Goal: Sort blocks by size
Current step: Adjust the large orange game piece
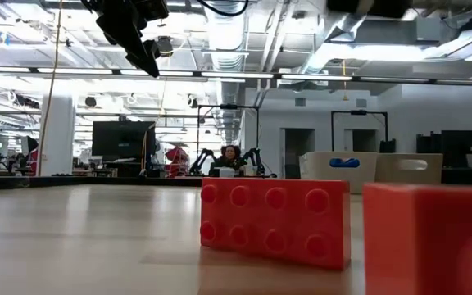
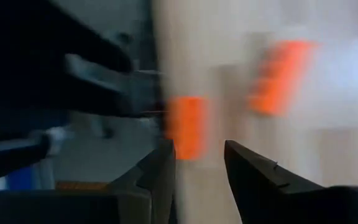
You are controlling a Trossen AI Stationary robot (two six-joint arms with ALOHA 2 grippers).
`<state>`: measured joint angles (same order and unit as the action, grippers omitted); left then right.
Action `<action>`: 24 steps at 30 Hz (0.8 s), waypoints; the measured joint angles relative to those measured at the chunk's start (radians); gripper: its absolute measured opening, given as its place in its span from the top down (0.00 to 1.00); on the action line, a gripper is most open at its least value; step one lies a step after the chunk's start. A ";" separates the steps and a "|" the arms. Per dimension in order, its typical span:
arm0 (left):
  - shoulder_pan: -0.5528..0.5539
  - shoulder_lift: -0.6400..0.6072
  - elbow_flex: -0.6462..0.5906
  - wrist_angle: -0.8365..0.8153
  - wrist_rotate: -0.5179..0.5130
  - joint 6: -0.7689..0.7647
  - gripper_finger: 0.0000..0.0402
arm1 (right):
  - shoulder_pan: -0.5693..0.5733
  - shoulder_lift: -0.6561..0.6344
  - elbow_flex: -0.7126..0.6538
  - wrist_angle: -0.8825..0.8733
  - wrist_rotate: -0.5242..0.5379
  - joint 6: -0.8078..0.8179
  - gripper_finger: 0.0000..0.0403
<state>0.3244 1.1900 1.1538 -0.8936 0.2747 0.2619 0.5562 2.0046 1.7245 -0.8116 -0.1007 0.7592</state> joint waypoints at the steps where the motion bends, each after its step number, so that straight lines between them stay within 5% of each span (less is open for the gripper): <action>1: 0.000 0.000 0.000 0.000 0.000 0.003 0.40 | 0.020 0.008 0.002 0.044 -0.005 0.017 0.58; 12: 0.001 0.000 0.000 0.020 -0.021 0.014 0.40 | 0.106 0.049 0.007 0.153 0.078 0.014 0.55; 18: 0.001 0.000 0.000 0.005 -0.028 -0.005 0.40 | 0.071 0.162 0.048 0.156 -0.080 0.095 0.49; 24: 0.001 0.000 0.000 0.003 -0.030 -0.006 0.40 | 0.063 0.162 0.062 0.154 -0.073 0.107 0.37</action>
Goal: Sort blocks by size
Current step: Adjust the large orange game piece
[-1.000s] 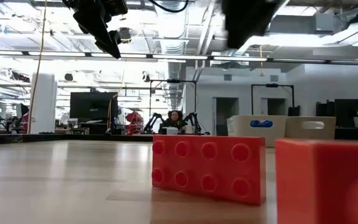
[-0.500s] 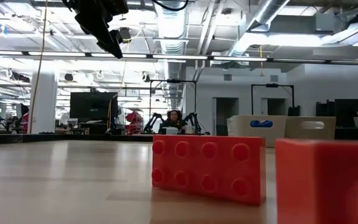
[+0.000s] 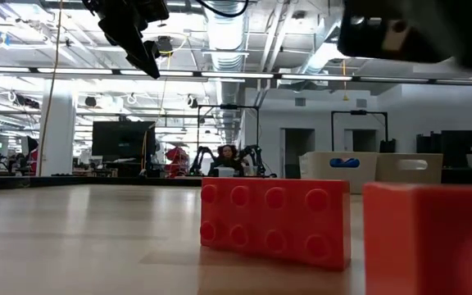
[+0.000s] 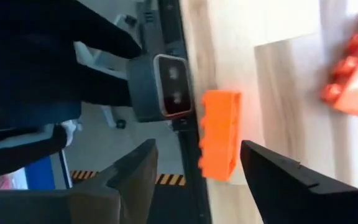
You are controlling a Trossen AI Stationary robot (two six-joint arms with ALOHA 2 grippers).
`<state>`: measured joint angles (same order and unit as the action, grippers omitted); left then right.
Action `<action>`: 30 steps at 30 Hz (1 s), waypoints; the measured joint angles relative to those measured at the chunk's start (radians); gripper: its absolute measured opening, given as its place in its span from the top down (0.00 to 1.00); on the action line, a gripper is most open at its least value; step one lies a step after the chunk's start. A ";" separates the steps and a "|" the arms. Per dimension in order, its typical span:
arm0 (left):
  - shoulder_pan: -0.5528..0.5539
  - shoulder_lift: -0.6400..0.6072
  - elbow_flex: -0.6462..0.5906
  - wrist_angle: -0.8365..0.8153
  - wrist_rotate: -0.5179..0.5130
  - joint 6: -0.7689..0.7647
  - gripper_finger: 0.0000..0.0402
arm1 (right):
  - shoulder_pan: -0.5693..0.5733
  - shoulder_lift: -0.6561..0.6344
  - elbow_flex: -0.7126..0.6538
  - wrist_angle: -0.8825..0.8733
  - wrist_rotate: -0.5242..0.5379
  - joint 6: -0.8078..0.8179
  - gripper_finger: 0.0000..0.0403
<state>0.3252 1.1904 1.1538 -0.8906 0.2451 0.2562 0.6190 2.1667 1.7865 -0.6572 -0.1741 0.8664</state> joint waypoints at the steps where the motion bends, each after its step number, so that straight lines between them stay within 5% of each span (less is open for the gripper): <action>1: 0.000 0.000 0.000 0.001 0.000 0.000 0.40 | 0.002 0.001 -0.001 0.000 0.000 0.002 0.36; 19: 0.000 0.001 0.000 0.003 -0.011 0.002 0.40 | 0.079 0.058 0.000 0.184 -0.036 -0.157 0.46; 26: 0.000 0.001 0.000 0.007 -0.023 0.002 0.40 | 0.062 0.108 -0.004 0.114 -0.068 -0.163 0.53; 30: 0.000 0.001 0.000 0.007 -0.028 0.003 0.40 | 0.030 0.112 -0.004 -0.068 -0.055 -0.138 0.59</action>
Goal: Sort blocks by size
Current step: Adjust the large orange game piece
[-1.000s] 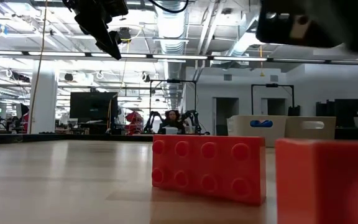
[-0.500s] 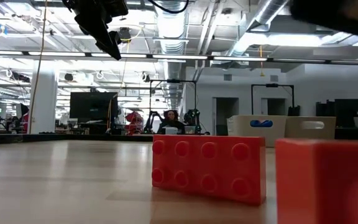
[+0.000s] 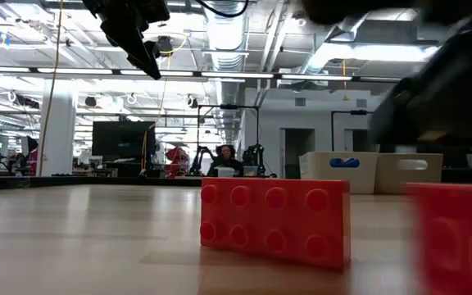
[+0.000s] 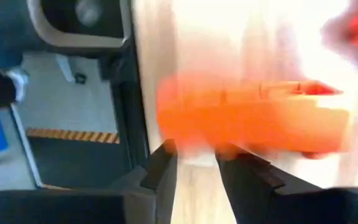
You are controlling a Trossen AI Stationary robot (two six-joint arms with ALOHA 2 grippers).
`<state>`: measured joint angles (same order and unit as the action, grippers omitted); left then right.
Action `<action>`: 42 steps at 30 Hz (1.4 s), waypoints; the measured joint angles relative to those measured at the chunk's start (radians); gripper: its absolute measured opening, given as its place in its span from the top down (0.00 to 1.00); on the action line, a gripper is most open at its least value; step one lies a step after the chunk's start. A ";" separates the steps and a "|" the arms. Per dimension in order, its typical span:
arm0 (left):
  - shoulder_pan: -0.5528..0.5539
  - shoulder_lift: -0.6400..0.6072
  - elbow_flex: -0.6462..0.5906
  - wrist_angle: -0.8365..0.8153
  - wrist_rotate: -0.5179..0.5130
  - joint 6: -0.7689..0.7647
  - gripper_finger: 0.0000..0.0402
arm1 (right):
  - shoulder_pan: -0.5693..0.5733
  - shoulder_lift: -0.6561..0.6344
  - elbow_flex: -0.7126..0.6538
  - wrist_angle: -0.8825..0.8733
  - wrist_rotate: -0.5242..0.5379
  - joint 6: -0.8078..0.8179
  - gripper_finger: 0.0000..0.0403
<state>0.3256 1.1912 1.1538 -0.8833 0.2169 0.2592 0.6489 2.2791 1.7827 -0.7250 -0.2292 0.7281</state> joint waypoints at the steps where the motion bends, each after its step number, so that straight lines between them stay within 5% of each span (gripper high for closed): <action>1: 0.000 0.000 0.000 0.001 0.000 0.000 0.40 | -0.012 -0.001 0.000 -0.032 0.013 0.006 0.60; 16: 0.017 -0.001 0.000 0.000 -0.023 -0.007 0.40 | -0.121 -0.075 0.000 -0.287 0.073 0.101 0.65; 26: 0.017 -0.014 0.000 0.006 -0.023 -0.008 0.40 | -0.034 -0.135 0.002 0.068 0.030 -0.149 0.70; 42: 0.017 -0.014 0.000 0.008 -0.023 -0.007 0.40 | -0.139 -0.111 -0.114 0.063 0.074 -0.249 0.71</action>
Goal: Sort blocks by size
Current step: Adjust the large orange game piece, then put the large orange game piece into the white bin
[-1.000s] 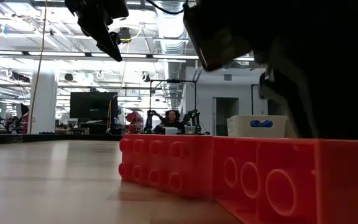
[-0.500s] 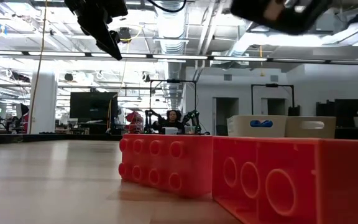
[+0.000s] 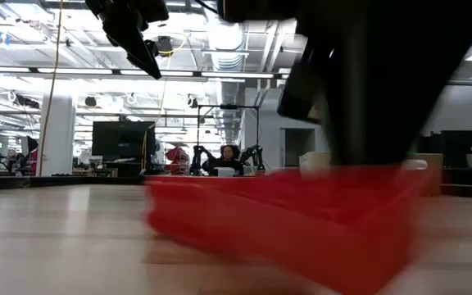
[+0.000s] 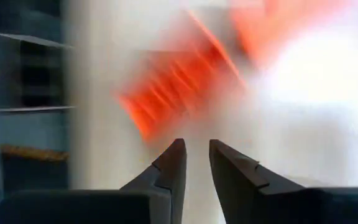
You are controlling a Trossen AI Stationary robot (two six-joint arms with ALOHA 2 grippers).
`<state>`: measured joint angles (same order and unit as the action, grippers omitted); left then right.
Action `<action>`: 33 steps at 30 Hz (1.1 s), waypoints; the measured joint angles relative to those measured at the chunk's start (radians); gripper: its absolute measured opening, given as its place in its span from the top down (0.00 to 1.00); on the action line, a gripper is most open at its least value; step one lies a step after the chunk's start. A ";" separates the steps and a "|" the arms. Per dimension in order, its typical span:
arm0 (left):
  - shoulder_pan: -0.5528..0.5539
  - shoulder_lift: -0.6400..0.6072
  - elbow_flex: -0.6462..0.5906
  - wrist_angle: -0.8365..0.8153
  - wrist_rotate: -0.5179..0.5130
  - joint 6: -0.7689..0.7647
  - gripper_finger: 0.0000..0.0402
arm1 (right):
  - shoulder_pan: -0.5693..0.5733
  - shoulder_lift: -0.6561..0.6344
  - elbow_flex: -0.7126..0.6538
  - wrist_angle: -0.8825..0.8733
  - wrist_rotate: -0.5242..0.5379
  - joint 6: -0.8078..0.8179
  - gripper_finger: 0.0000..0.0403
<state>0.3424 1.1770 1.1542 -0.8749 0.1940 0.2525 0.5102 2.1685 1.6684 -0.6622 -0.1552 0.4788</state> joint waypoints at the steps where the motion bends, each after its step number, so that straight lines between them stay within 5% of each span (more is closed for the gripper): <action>1: 0.000 0.000 0.000 0.000 0.000 0.000 0.40 | -0.014 0.000 -0.004 -0.033 0.014 0.002 0.72; 8: 0.000 0.000 0.000 -0.011 0.000 -0.008 0.40 | -0.142 -0.011 -0.005 -0.368 0.194 0.070 0.80; 16: -0.021 -0.014 -0.016 -0.199 0.135 -0.035 0.40 | -0.189 -0.082 -0.003 -0.326 0.064 0.049 0.83; 24: -0.220 -0.192 -0.241 -0.061 0.074 -0.402 0.42 | -0.212 -0.167 -0.004 -0.425 0.170 0.329 0.83; 33: -0.472 -0.363 -0.347 0.190 -0.169 -0.900 0.46 | -0.293 -0.238 -0.008 -0.629 0.582 0.142 0.83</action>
<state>-0.1296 0.8142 0.8070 -0.6854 0.0249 -0.6479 0.2174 1.9309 1.6600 -1.2917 0.4271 0.6206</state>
